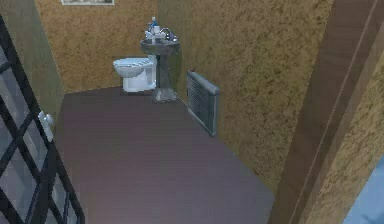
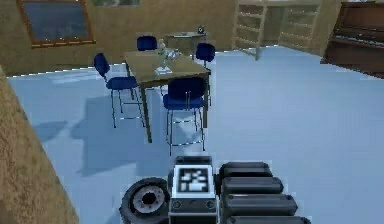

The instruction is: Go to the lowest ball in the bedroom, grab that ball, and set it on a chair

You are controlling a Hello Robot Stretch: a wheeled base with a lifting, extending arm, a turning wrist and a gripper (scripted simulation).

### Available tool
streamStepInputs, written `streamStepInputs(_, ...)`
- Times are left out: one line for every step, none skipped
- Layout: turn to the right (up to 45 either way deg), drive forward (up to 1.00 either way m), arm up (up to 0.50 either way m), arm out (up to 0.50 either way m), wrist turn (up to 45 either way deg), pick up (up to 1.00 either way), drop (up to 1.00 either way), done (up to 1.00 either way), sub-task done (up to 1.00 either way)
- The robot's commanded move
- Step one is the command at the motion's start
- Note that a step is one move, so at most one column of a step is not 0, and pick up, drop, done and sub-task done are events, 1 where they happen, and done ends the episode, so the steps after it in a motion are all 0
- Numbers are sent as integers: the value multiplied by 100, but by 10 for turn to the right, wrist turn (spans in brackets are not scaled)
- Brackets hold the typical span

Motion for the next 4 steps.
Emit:
streamStepInputs(-120,0,0,0,0,0,0,0,0)
streamStepInputs(0,100,0,0,0,0,0,0,0)
streamStepInputs(-30,0,0,0,0,0,0,0,0)
streamStepInputs(0,45,0,0,0,0,0,0,0)
